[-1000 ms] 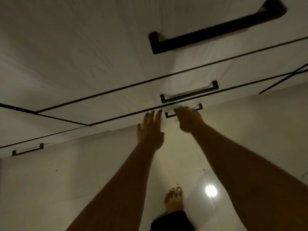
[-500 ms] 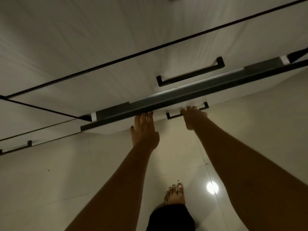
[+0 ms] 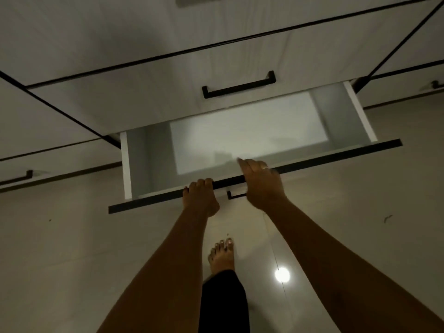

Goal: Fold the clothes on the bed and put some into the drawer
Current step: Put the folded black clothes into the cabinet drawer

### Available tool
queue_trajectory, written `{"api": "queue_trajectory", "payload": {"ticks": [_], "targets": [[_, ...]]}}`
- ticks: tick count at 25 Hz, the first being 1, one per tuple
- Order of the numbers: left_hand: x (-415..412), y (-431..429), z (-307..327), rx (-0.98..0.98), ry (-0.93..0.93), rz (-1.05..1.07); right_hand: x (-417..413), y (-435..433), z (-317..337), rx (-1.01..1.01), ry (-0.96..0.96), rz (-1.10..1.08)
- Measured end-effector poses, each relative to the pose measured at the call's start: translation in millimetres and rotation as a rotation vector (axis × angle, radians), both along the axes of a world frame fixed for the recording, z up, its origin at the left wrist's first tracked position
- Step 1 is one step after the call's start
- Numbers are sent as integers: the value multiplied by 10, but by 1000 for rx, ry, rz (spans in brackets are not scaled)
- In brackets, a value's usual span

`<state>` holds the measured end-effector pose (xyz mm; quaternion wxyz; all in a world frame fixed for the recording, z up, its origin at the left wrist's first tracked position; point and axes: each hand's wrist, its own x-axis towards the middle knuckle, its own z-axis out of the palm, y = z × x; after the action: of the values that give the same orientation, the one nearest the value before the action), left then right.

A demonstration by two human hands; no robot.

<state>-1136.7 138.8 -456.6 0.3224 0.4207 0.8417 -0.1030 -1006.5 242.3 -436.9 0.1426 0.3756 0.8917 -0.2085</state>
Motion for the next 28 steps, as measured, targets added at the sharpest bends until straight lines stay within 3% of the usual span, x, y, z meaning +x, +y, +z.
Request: {"api": "queue_trajectory", "payload": {"ticks": [3, 7, 19, 24, 26, 28], "targets": [[-22, 18, -38, -5, 17, -13, 116, 243, -128, -2, -302, 34], [95, -100, -75, -29, 2, -10, 212, 108, -185, 41, -272, 62], [1331, -1289, 15, -112, -57, 6, 1425, -1071, -115, -80, -292, 70], [1732, -1372, 221, -336, -116, 37, 1809, -1405, 49, -160, -293, 31], [1925, -1344, 337, -276, -135, 58, 2000, -1518, 147, -200, -287, 2], [2164, -1202, 473, -92, -139, 38, 2287, -1505, 330, -203, -267, -110]]}}
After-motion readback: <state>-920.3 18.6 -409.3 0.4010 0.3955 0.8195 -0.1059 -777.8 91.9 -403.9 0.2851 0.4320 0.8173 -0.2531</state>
